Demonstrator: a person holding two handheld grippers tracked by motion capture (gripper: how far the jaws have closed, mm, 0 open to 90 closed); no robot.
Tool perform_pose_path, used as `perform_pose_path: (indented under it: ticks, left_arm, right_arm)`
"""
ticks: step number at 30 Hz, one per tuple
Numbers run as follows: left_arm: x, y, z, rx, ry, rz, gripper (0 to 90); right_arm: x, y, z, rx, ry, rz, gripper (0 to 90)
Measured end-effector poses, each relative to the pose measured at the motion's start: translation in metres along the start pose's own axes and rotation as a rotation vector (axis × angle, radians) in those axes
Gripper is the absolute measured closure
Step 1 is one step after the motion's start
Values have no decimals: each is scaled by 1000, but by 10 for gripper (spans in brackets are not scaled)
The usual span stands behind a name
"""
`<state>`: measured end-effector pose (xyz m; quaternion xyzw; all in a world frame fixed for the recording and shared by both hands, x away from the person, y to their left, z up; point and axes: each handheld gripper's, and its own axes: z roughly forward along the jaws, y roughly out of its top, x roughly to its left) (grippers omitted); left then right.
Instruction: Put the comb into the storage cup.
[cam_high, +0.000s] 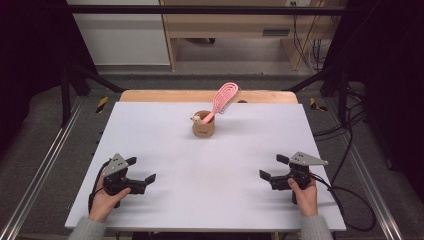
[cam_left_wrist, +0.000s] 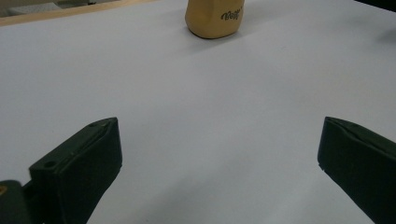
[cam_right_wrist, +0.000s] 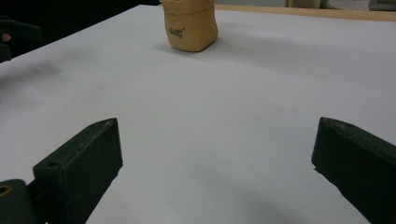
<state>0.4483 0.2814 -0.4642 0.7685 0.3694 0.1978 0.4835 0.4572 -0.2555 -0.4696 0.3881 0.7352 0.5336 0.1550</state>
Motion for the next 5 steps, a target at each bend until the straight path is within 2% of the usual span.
perform_pose_path:
  ticks: [5]
  left_arm:
    - [0, 0, 1, 3, 1, 4, 0]
  right_arm:
    - [-2, -4, -2, 12, 1, 4, 21]
